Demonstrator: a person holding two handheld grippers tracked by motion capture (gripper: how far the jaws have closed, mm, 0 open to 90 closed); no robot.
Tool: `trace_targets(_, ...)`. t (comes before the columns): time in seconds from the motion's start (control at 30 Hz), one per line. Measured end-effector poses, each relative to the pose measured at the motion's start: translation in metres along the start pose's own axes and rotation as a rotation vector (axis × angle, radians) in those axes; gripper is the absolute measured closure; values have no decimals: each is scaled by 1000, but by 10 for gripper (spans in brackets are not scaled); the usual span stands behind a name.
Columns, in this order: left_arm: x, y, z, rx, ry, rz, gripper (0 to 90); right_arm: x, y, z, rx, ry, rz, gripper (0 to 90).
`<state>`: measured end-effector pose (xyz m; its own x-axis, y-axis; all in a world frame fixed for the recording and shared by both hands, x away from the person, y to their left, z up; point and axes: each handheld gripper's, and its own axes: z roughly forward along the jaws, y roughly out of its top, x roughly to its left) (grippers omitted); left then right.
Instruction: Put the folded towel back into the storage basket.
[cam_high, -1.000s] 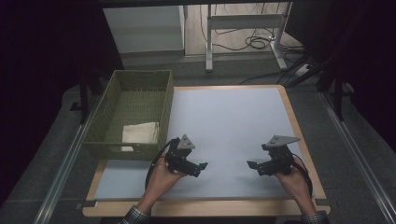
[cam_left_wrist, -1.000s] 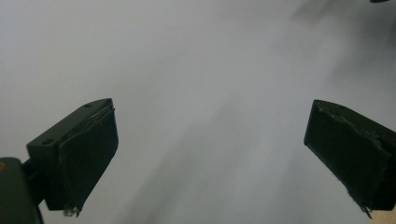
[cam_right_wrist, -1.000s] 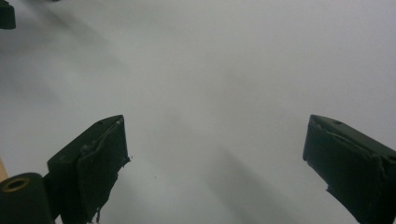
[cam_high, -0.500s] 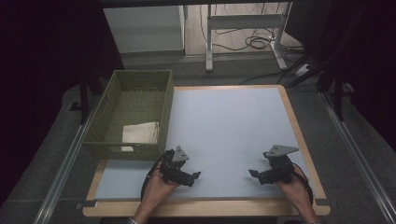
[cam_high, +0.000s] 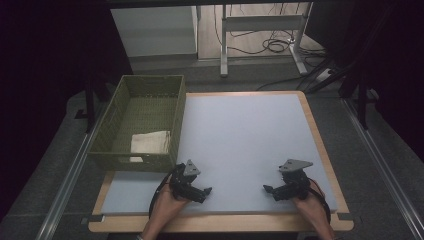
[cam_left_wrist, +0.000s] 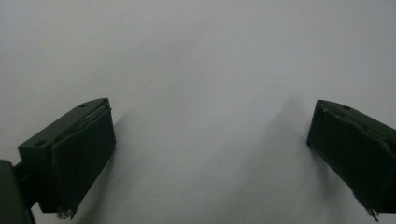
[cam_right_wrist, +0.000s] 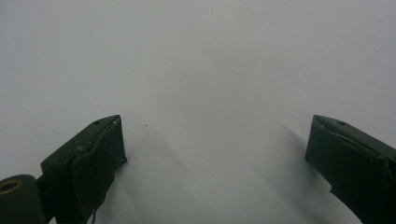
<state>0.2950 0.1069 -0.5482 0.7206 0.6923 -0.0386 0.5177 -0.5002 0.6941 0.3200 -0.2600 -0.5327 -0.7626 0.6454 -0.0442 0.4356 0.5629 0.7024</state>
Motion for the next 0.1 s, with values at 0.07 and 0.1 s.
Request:
trace_targets(0.07,0,0,0,-1,2,1,10,0,0,0,0,1,1,48)
trace_targets(0.1,0,0,0,-1,2,1,10,0,0,0,-1,1,2,47)
